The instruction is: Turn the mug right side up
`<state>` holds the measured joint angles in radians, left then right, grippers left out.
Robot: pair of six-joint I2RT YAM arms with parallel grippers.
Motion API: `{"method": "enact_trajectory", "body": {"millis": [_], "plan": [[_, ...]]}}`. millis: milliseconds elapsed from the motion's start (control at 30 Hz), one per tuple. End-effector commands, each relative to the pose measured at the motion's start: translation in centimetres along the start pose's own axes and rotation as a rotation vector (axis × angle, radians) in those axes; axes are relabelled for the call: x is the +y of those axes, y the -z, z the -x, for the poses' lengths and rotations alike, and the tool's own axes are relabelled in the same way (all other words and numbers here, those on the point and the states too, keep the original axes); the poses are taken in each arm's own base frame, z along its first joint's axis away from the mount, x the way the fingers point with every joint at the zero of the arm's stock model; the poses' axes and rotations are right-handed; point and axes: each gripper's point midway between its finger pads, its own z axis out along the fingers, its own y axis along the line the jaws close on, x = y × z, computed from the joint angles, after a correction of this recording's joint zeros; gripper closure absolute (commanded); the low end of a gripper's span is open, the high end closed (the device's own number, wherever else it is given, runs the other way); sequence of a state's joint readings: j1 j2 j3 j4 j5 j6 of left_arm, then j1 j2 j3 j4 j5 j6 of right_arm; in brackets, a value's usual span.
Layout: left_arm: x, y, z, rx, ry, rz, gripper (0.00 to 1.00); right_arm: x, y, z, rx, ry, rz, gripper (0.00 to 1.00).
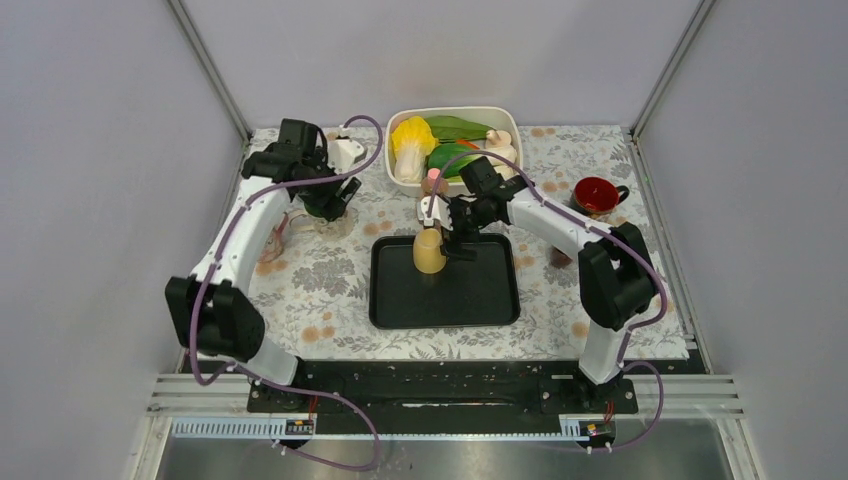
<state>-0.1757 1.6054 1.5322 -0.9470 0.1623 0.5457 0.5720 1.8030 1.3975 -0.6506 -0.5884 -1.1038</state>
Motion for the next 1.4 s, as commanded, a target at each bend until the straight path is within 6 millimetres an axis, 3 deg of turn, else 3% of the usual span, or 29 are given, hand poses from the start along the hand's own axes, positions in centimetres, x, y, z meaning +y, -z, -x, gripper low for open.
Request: {"method": "enact_trajectory", "body": {"millis": [0, 233, 533, 600, 700, 900, 1133, 1200, 1367], "plan": [[-2.3, 2.7, 0.4, -0.107, -0.005, -0.056, 0.27, -1.7, -0.5, 0.4, -0.002, 0.051, 0.004, 0.01], [-3.4, 4.0, -0.8, -0.129, -0.004, -0.058, 0.26, -1.0, -1.9, -0.4, 0.013, 0.03, 0.079, 0.03], [-4.0, 4.6, -1.2, -0.145, -0.008, -0.065, 0.26, 3.9, -2.2, -1.2, 0.077, -0.063, 0.135, 0.14], [-4.2, 4.6, -1.3, -0.148, -0.008, -0.072, 0.26, 3.2, -2.4, -1.2, 0.092, -0.13, 0.064, 0.17], [-4.4, 4.7, -1.5, -0.15, -0.01, -0.075, 0.26, 1.6, -2.8, -1.7, 0.141, -0.224, -0.018, 0.36], [-4.5, 5.0, -1.7, -0.156, -0.016, -0.069, 0.26, -0.9, -3.9, -2.6, 0.213, -0.309, -0.108, 0.53], [-4.9, 5.6, -1.6, -0.176, -0.023, -0.073, 0.26, 0.3, -4.8, -2.8, 0.258, -0.266, -0.091, 0.53], [-5.2, 5.6, -1.4, -0.187, -0.019, -0.089, 0.26, 0.5, -5.1, -2.9, 0.273, -0.263, -0.086, 0.62], [-6.5, 5.7, -1.3, -0.207, -0.002, -0.158, 0.26, 1.2, -4.7, -2.1, 0.241, -0.284, -0.065, 1.0]]}}
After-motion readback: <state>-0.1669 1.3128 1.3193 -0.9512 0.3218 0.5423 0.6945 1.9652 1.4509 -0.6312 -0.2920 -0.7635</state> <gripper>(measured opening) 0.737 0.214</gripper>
